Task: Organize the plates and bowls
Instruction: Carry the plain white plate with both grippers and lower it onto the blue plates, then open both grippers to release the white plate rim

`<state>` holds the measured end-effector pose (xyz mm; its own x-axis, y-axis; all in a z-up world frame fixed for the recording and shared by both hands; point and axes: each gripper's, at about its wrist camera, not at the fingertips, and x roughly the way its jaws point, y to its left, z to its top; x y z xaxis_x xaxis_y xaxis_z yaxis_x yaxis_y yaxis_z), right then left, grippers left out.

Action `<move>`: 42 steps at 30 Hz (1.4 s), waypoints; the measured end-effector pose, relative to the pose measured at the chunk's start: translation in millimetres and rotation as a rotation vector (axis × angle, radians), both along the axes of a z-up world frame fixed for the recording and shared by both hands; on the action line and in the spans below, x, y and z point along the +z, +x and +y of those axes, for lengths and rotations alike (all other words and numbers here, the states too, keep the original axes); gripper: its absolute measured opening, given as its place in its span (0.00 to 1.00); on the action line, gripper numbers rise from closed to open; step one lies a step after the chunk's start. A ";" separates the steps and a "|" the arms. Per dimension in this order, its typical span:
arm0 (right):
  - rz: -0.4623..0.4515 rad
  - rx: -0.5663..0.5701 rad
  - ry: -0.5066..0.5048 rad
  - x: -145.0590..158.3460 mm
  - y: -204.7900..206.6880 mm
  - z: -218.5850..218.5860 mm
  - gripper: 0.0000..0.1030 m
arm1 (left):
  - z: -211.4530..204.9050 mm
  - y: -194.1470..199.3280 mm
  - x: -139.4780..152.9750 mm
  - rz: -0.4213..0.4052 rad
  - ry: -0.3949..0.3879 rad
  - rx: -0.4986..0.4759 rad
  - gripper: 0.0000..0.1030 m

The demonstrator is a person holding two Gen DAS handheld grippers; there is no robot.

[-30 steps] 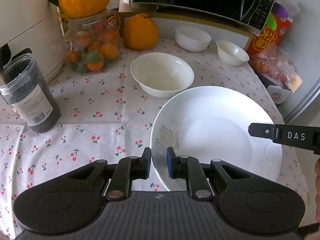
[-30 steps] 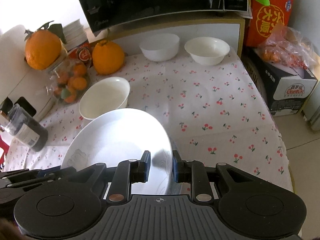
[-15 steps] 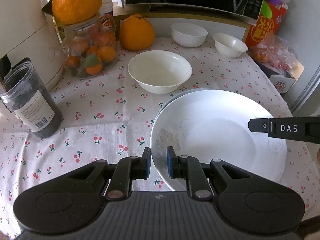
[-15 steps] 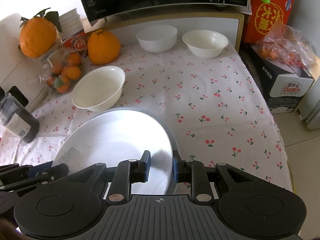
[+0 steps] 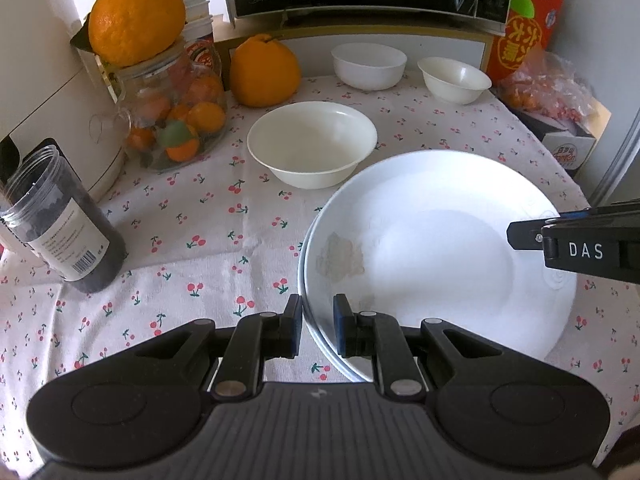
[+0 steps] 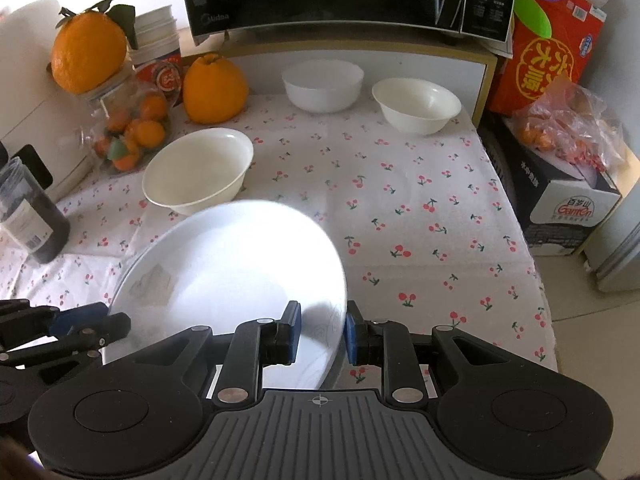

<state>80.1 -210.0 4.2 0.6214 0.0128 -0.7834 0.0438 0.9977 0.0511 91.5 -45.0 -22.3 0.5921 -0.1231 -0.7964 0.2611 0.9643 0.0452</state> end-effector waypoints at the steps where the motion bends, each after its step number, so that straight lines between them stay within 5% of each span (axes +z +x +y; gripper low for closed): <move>1: 0.000 0.002 -0.001 0.1 -0.2 0.1 0.22 | -0.1 0.0 0.0 0.000 0.000 0.000 0.14; 22: 0.040 0.024 0.038 2.5 -0.9 -9.7 0.26 | 7.4 5.0 2.1 0.051 -0.090 0.025 0.18; 26: 0.035 0.027 0.059 5.6 -2.8 -11.5 0.40 | 7.7 6.4 1.7 0.067 -0.110 0.027 0.27; 34: 0.034 0.011 0.069 8.9 -2.8 -15.9 0.68 | 7.2 8.0 1.8 0.089 -0.133 0.024 0.59; 42: -0.007 -0.036 0.071 17.1 -1.8 -24.7 0.84 | 4.3 13.6 9.2 0.078 -0.144 0.065 0.88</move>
